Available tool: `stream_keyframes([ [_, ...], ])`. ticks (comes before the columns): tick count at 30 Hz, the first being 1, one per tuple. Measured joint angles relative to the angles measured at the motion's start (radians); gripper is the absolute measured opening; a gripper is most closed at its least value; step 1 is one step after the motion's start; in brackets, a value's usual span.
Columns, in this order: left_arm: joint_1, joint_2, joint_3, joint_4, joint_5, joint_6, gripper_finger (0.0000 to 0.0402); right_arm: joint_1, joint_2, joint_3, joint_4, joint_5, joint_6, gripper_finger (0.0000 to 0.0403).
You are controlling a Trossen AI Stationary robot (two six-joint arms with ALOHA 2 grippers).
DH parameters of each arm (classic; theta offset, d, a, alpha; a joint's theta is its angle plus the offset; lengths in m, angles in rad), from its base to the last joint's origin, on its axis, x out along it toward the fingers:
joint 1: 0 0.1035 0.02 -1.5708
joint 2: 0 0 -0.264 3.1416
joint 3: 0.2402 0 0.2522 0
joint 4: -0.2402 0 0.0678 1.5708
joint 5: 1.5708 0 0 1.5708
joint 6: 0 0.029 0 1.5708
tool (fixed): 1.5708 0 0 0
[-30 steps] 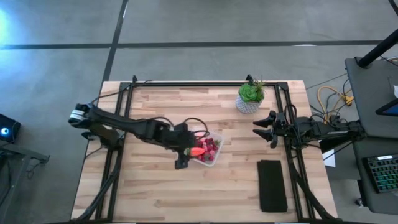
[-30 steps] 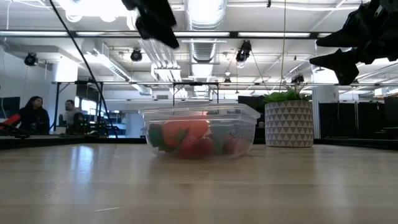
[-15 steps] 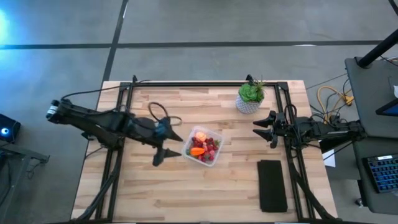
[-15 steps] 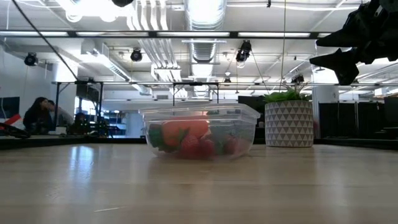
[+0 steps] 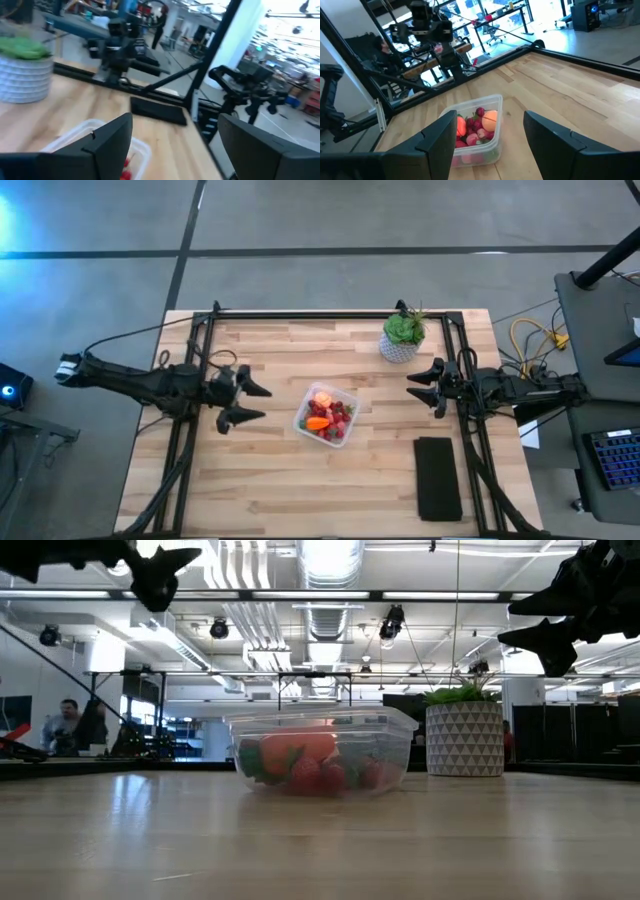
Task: Pick and placing Produce into tupperware
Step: Return to Home Position
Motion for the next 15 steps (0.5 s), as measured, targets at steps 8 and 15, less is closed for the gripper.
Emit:
stream_keyframes([
  [8,0.092,-0.23,-0.108,-0.242,-0.012,-0.004,0.0279,0.0,0.0,0.0,0.0,0.0,0.0,0.0221],
  [15,0.137,-0.477,-0.178,-0.41,-0.066,-0.053,0.0279,0.0,0.0,0.0,0.0,0.0,0.0,0.0221],
])
